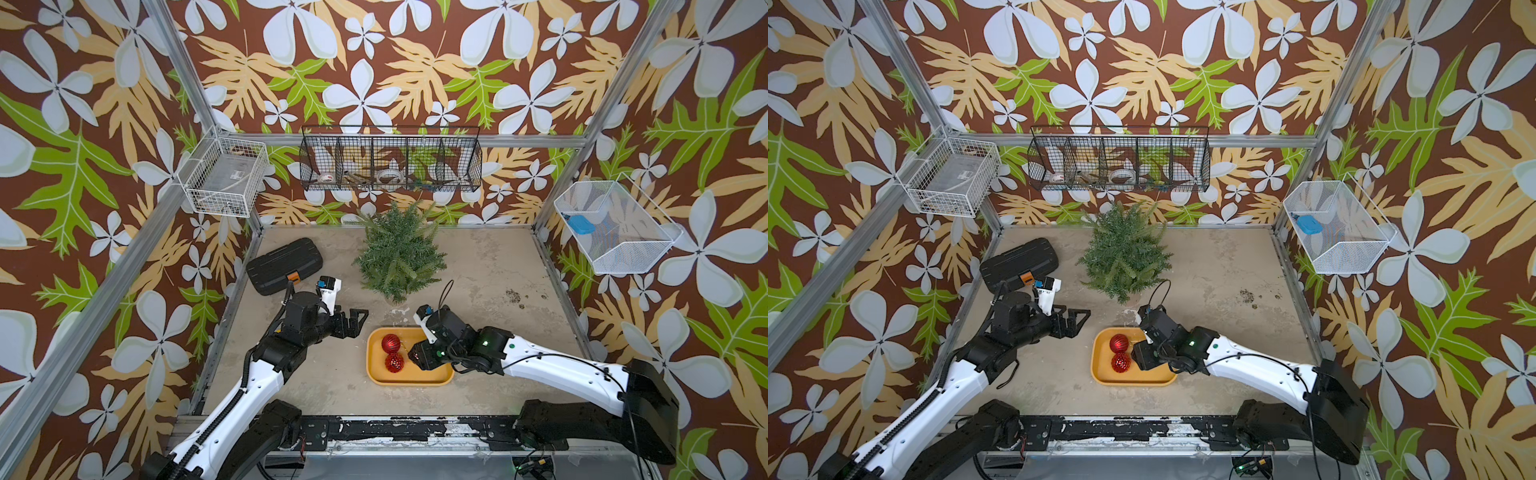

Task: Decorate the small christmas tree with ornaments
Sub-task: Pick up an ornament from the container.

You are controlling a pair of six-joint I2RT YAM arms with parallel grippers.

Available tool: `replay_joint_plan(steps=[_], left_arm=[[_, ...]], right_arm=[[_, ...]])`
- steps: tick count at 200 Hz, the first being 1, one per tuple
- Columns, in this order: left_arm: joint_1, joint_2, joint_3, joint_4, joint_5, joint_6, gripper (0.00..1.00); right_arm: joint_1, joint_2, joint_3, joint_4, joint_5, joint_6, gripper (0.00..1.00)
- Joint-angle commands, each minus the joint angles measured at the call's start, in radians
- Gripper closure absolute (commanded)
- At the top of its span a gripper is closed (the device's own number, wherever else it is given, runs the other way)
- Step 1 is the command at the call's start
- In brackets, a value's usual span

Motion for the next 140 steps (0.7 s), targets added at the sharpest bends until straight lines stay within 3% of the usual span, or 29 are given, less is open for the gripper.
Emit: replay_joint_plan(steps=[1, 26, 37, 74, 109, 140], left_arm=[[-0.009, -0.036, -0.005, 0.089, 0.104, -0.013, 0.03], [-0.053, -0.111, -0.018, 0.165, 0.135, -0.022, 0.06], [-0.084, -0.155, -0.035, 0.229, 0.143, -0.03, 0.12], [-0.188, -0.29, -0.126, 0.508, 0.14, -0.042, 0.21], [-0.295, -0.312, -0.178, 0.76, 0.083, -0.011, 0.22], [-0.472, -0.274, -0.207, 0.962, -0.101, 0.114, 0.13]], right_arm=[[-0.039, -0.076, -0.001, -0.007, 0.034, -0.06, 0.47], [-0.096, -0.159, 0.015, 0.003, -0.014, -0.088, 0.47], [-0.11, -0.189, 0.022, 0.019, -0.055, -0.085, 0.47], [-0.122, -0.269, 0.059, 0.101, -0.173, 0.063, 0.48], [-0.121, -0.334, 0.081, 0.228, -0.267, 0.238, 0.5], [-0.121, -0.372, 0.118, 0.292, -0.288, 0.341, 0.49]])
